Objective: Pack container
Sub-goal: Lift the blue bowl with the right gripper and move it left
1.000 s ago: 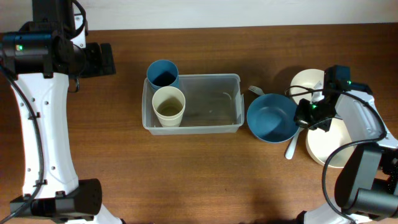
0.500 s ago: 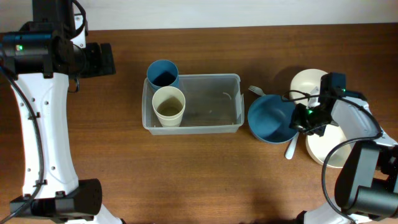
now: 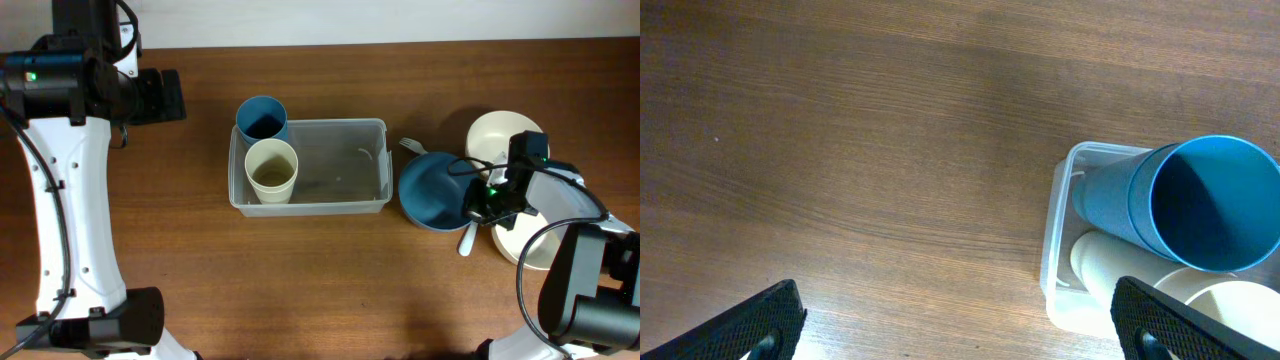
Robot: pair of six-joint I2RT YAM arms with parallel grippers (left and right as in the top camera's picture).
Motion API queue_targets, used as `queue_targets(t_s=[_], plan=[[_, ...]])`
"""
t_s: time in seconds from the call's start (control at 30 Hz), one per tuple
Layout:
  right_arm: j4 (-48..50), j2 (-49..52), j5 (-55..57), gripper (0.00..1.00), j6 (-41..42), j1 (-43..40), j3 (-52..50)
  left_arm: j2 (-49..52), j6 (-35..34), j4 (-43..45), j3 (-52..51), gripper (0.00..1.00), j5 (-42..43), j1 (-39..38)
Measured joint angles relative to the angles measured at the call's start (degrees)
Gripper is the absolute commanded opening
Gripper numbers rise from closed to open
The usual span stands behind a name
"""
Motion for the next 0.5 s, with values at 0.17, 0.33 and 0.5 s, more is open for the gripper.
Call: queue_targets(t_s=[0.17,0.33,0.5], plan=[[0.13,0.0,-0.15,0.04,0.17,0.0,-0.17,0.0,0.0,0.0,0.0,1.0,0.0,0.0],[0.11,0.0,-0.44,0.04,0.31,0.0,-0.17,0.0,0.0,0.0,0.0,1.0,0.0,0.0],[-2.08,0.0,-0.94,0.04,0.31,0.0,0.37,0.0,0.0,0.0,0.0,1.0,0.0,0.0]])
